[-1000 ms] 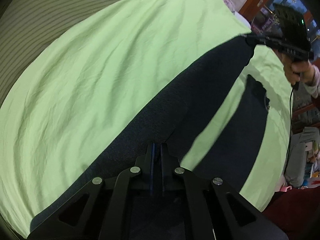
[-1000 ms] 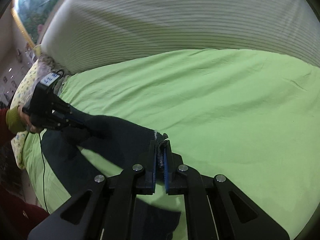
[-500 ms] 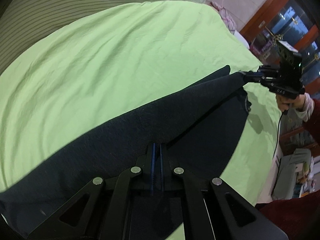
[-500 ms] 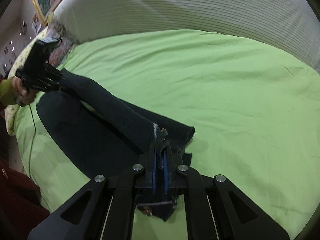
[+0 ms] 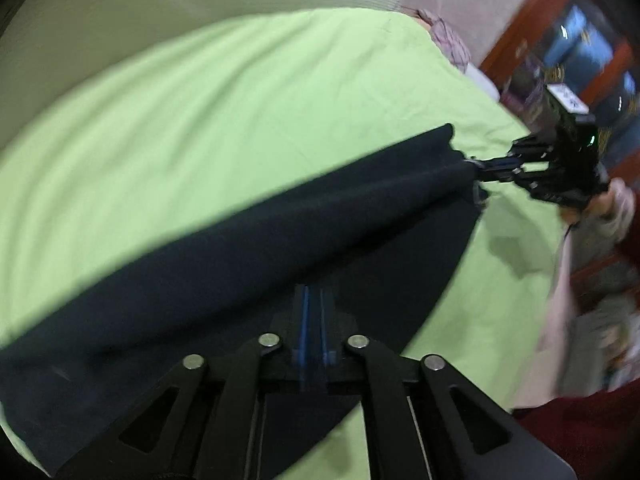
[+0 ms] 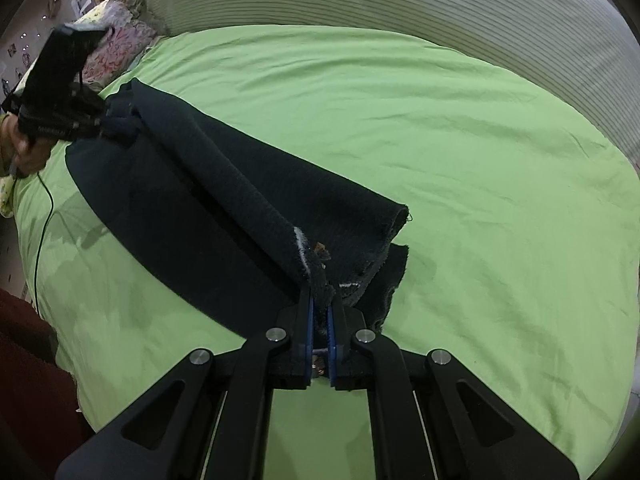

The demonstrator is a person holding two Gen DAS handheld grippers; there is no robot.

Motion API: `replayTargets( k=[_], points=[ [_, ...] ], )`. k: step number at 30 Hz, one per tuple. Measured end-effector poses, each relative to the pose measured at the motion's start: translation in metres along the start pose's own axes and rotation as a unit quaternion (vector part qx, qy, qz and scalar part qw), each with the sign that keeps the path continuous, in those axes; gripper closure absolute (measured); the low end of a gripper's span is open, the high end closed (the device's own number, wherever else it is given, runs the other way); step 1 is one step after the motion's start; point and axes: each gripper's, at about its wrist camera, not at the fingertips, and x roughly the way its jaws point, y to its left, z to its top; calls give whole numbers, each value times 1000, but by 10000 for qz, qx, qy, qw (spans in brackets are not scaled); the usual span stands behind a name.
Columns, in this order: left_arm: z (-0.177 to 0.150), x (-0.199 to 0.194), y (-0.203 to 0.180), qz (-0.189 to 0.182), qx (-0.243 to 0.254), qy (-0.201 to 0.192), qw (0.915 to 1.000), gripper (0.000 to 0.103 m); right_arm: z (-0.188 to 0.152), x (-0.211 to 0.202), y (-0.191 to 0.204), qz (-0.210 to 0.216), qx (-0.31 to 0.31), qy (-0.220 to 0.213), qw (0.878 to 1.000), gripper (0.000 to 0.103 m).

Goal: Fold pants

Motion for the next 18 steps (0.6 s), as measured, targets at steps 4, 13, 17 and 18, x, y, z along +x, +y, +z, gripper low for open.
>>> replayTargets(
  k=[4, 13, 17, 18],
  points=[
    [22, -6, 8, 650, 838, -2, 9944, 35, 0, -1, 2, 17, -40, 31, 10000, 97],
    [44, 58, 17, 599, 1883, 1166, 9733, 72, 3, -7, 0, -88, -47, 4, 10000, 97],
    [30, 54, -9, 303, 2181, 1198, 9681, 102, 7, -17, 2, -176, -113, -110, 9997, 97],
    [29, 50, -13, 174, 2111, 1161, 9704, 103, 8, -19, 1, -183, -110, -130, 9997, 97]
  ],
)
